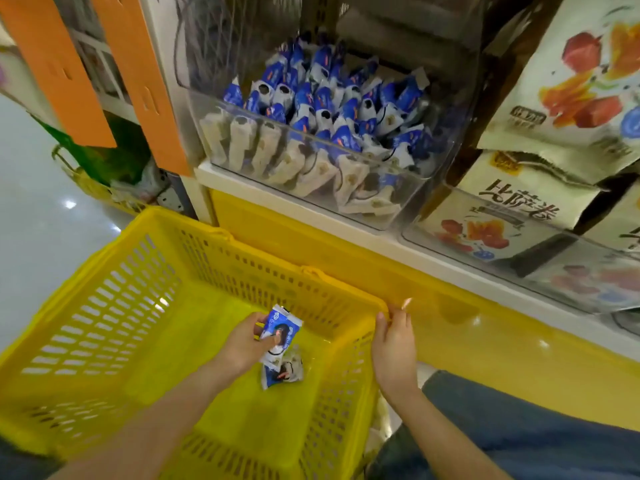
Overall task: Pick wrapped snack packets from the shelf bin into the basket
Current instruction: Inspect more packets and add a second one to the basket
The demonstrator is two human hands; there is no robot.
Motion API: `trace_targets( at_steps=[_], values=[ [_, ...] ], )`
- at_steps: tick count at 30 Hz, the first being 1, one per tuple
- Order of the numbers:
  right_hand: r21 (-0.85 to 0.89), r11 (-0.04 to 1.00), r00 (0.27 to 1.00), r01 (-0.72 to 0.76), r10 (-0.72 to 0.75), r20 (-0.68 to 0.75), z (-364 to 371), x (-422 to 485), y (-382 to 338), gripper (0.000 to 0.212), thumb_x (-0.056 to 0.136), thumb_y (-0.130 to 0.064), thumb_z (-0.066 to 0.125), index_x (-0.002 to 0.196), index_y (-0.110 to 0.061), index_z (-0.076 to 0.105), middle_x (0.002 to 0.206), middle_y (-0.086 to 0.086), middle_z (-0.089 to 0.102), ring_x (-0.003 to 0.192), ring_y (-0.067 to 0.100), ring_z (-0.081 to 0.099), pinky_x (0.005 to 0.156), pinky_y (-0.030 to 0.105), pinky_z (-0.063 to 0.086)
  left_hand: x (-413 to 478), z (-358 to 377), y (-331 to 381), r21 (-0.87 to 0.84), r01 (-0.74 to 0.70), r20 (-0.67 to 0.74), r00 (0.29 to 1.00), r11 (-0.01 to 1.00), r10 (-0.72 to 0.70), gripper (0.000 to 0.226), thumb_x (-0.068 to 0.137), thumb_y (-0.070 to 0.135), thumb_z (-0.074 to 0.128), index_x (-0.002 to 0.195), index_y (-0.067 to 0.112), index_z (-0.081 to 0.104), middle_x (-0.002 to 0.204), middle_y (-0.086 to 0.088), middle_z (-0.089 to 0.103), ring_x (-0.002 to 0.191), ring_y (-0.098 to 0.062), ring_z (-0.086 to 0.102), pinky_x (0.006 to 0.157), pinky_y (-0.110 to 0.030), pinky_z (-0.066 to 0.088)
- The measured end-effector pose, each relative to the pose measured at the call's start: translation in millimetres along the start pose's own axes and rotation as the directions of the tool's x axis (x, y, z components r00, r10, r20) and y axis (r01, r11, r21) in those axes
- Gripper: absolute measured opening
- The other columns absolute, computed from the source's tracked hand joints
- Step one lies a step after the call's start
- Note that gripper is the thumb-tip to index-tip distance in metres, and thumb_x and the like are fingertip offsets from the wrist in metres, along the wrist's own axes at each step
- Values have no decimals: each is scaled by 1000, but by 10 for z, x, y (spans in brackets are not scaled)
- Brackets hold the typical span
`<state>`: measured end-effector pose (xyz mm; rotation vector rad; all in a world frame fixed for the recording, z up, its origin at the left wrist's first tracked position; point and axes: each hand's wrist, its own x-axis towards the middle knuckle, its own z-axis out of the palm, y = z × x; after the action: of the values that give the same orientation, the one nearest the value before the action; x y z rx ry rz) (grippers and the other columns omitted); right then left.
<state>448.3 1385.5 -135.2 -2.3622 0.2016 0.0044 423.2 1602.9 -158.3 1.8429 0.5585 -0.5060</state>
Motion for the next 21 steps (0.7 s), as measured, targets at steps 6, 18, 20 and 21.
trace_targets(
  at_steps=[6, 18, 20, 21],
  values=[
    [198, 980, 998, -23, 35, -58, 132, 21, 74, 32, 99, -29, 31, 121, -17, 50, 111, -8, 54, 96, 0, 47, 77, 10, 33, 469, 302, -540, 138, 127, -138, 985, 982, -108, 35, 86, 1, 59, 118, -8, 48, 111, -25, 62, 95, -31, 59, 54, -21, 33],
    [81, 995, 997, -58, 62, -49, 147, 17, 115, 24, 95, -42, 25, 111, -39, 42, 102, -16, 56, 84, -13, 52, 65, 1, 36, 884, 360, -772, 512, 83, -15, 996, 855, -87, 31, 93, 8, 47, 124, 0, 45, 124, -22, 49, 111, -35, 50, 89, -43, 42],
    [75, 996, 997, -42, 46, -59, 142, 16, 115, 24, 95, -41, 25, 111, -38, 42, 101, -16, 55, 83, -16, 50, 64, 0, 36, 828, 356, -623, 509, 60, -35, 998, 859, -49, 34, 94, 10, 47, 127, 2, 43, 127, -21, 48, 115, -34, 48, 92, -42, 41],
    [78, 996, 997, -33, 38, -62, 141, 17, 114, 24, 95, -41, 25, 111, -37, 43, 101, -15, 55, 83, -15, 51, 63, 2, 36, 788, 353, -522, 474, 34, -59, 998, 880, -7, 36, 94, 10, 48, 128, 1, 43, 127, -21, 48, 116, -34, 48, 94, -42, 40]
  ],
)
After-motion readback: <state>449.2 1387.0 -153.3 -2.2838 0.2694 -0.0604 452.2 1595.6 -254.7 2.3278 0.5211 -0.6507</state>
